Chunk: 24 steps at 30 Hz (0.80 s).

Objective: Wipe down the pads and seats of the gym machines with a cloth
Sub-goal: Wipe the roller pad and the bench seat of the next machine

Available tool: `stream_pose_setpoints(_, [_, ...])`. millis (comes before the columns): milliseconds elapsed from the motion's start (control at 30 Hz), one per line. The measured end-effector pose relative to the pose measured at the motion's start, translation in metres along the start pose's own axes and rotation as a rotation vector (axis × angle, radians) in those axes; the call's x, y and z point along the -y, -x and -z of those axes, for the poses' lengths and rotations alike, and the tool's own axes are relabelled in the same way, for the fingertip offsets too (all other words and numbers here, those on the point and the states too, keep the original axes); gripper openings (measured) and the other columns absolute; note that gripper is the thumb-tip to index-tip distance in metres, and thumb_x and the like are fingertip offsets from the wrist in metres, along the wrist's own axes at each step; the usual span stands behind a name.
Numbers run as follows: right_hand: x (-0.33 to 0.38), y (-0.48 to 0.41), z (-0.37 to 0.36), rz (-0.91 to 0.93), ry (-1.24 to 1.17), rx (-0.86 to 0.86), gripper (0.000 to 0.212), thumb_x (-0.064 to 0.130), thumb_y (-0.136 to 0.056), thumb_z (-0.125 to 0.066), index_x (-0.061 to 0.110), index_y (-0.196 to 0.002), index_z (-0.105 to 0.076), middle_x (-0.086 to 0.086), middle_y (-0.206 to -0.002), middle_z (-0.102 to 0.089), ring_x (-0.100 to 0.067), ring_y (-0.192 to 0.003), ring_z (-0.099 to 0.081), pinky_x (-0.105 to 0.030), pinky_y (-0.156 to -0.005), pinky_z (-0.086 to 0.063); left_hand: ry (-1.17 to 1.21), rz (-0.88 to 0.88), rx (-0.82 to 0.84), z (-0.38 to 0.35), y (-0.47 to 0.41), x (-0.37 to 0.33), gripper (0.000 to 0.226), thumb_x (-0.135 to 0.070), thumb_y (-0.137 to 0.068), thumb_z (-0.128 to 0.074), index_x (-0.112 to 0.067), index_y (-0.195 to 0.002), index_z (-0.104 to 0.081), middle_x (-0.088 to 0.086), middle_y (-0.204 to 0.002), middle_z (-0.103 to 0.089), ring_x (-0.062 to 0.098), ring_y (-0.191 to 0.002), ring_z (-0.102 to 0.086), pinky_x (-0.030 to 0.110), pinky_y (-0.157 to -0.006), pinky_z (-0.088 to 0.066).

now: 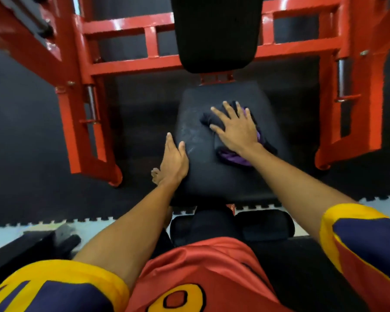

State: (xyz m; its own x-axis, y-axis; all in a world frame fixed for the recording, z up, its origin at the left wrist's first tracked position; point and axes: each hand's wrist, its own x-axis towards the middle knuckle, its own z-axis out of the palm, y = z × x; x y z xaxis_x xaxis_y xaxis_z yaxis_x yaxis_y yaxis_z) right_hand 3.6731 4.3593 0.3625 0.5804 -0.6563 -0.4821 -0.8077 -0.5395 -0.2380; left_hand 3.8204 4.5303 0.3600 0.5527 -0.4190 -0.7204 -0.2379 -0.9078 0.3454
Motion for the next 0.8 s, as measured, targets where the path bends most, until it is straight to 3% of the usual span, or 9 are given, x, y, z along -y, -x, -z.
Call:
stream_pose_setpoints(67, [0.035,-0.006,-0.008,-0.048,-0.014,-0.021,0.061,0.059,-0.104,-0.035,0.039,-0.160,-0.024,0.000,-0.169,-0.021,-0.038,-0.155,-0.014,-0.056,-0.125,-0.006,0.019,0.049,0.028,0.001,0.012,0.001,0.072,-0.069,-0.095,-0.017,-0.036,-0.158,-0.007,-0.004,-0.165,-0.027,0.032,-0.143,-0.041,0.061,-0.117,-0.025])
stream_pose_setpoints(133, [0.061,0.011,-0.021,0.041,-0.002,-0.050,0.061,0.057,-0.103,-0.035,0.037,-0.160,-0.026,0.000,-0.168,-0.027,-0.038,-0.154,-0.021,-0.056,-0.125,-0.010,0.016,0.044,0.013,0.002,0.018,0.001,0.071,-0.063,-0.099,-0.018,-0.028,-0.160,-0.015,0.003,-0.161,-0.035,0.033,-0.141,-0.043,0.059,-0.117,-0.026])
stream_pose_setpoints(300, [0.027,0.036,-0.024,0.625,0.102,-0.054,0.062,0.059,-0.100,-0.044,0.038,-0.158,-0.034,-0.003,-0.165,-0.034,-0.038,-0.146,-0.036,-0.054,-0.122,-0.024,-0.038,0.101,-0.012,0.005,0.030,0.011,0.063,-0.058,-0.097,-0.011,-0.028,-0.145,-0.039,0.013,-0.139,-0.059,0.042,-0.128,-0.052,0.061,-0.110,-0.034])
stream_pose_setpoints(333, [0.018,0.024,-0.022,0.646,0.116,-0.067,0.062,0.058,-0.099,-0.048,0.037,-0.157,-0.037,-0.005,-0.164,-0.035,-0.039,-0.144,-0.039,-0.054,-0.121,-0.026,-0.029,0.120,-0.013,0.003,0.036,0.017,0.064,-0.060,-0.095,-0.008,-0.030,-0.140,-0.043,0.015,-0.136,-0.060,0.045,-0.128,-0.051,0.063,-0.109,-0.034])
stream_pose_setpoints(400, [0.013,-0.006,-0.015,0.488,0.106,-0.104,0.060,0.057,-0.099,-0.047,0.036,-0.155,-0.041,-0.010,-0.160,-0.040,-0.040,-0.140,-0.044,-0.054,-0.120,-0.028,-0.007,0.166,-0.030,-0.001,0.040,0.029,0.070,-0.064,-0.091,-0.002,-0.031,-0.133,-0.047,0.021,-0.133,-0.060,0.049,-0.131,-0.045,0.065,-0.110,-0.031])
stream_pose_setpoints(467, [0.034,-0.019,-0.012,0.302,0.071,-0.093,0.060,0.056,-0.100,-0.041,0.033,-0.155,-0.042,-0.013,-0.156,-0.045,-0.041,-0.139,-0.045,-0.056,-0.121,-0.026,0.033,0.226,-0.028,-0.005,0.044,0.039,0.077,-0.064,-0.089,0.001,-0.025,-0.130,-0.051,0.027,-0.136,-0.056,0.050,-0.136,-0.039,0.063,-0.113,-0.029])
stream_pose_setpoints(533, [0.063,-0.005,-0.020,0.263,0.010,-0.119,0.059,0.053,-0.100,-0.040,0.029,-0.153,-0.044,-0.013,-0.152,-0.049,-0.042,-0.140,-0.044,-0.056,-0.121,-0.025,0.071,0.260,-0.040,-0.005,0.055,0.041,0.080,-0.061,-0.092,-0.002,-0.015,-0.134,-0.053,0.031,-0.144,-0.048,0.047,-0.142,-0.035,0.061,-0.116,-0.026])
stream_pose_setpoints(700, [0.096,0.039,-0.034,0.695,-0.003,-0.017,0.055,0.055,-0.100,-0.046,0.027,-0.146,-0.054,-0.006,-0.144,-0.057,-0.035,-0.138,-0.047,-0.050,-0.120,-0.029,0.116,0.272,-0.069,0.004,0.070,0.024,0.049,-0.026,-0.108,-0.025,0.004,-0.137,-0.050,0.032,-0.141,-0.052,0.042,-0.142,-0.037,0.057,-0.120,-0.021])
stream_pose_setpoints(800, [0.097,0.003,-0.024,0.850,0.051,0.031,0.054,0.060,-0.100,-0.044,0.025,-0.136,-0.063,-0.003,-0.133,-0.064,-0.027,-0.126,-0.057,-0.045,-0.117,-0.033,0.150,0.288,-0.091,0.009,0.074,0.019,0.051,-0.026,-0.109,-0.024,0.008,-0.141,-0.046,0.034,-0.144,-0.048,0.042,-0.142,-0.038,0.054,-0.121,-0.020])
